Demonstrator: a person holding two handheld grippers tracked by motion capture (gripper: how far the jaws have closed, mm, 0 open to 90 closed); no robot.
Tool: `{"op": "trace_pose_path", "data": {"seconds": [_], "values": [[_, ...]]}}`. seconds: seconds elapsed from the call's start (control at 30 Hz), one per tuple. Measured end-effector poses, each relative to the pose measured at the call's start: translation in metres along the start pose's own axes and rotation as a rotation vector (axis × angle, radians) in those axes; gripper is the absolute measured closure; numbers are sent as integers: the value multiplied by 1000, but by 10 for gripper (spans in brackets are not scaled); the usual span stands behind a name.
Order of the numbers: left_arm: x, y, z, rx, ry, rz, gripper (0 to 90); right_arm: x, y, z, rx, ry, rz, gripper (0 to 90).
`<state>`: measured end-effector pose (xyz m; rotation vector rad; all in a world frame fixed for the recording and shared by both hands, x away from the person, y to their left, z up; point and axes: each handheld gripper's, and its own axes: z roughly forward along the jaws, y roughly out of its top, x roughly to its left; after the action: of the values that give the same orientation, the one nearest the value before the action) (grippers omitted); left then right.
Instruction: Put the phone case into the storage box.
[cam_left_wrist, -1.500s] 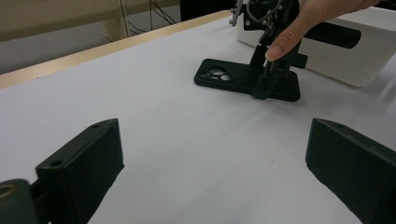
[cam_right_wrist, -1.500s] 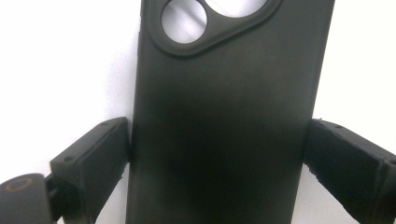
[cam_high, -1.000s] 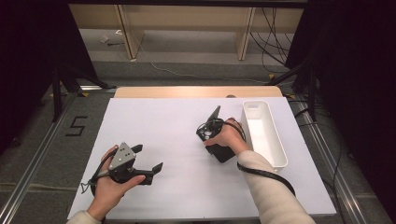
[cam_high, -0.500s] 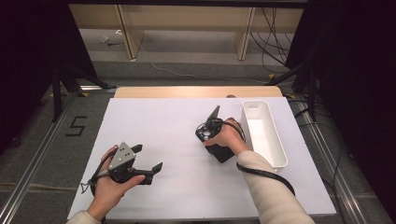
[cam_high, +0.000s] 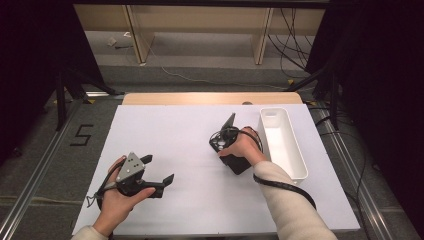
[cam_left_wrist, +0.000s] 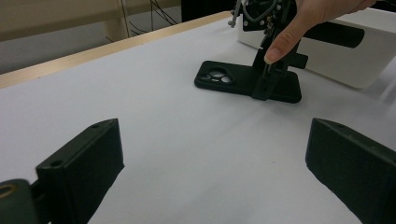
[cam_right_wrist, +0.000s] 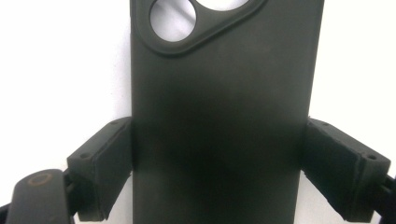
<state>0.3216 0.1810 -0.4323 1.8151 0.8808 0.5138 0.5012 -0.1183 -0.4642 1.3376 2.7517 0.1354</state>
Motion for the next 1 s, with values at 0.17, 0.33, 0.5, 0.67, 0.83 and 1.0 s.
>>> {"op": "trace_pose_path", "data": {"seconds": [0.17, 0.33, 0.5, 0.67, 0.83, 1.0], "values": [[0, 0, 0, -1, 0, -1, 38, 0, -1, 0, -8, -2, 2, 152], [0, 0, 0, -2, 0, 0, 38, 1, -1, 0, -6, -1, 25, 155], [0, 0, 0, -1, 1, -1, 38, 2, -2, -1, -7, -10, 38, 157], [0, 0, 0, -2, 2, -2, 38, 3, -3, -1, -17, -17, 36, 158], [0, 0, 0, -1, 3, -1, 38, 4, -4, -2, -24, -22, 42, 158], [1, 0, -1, -3, 5, -3, 38, 6, -3, -5, -55, -13, 43, 159]]}}
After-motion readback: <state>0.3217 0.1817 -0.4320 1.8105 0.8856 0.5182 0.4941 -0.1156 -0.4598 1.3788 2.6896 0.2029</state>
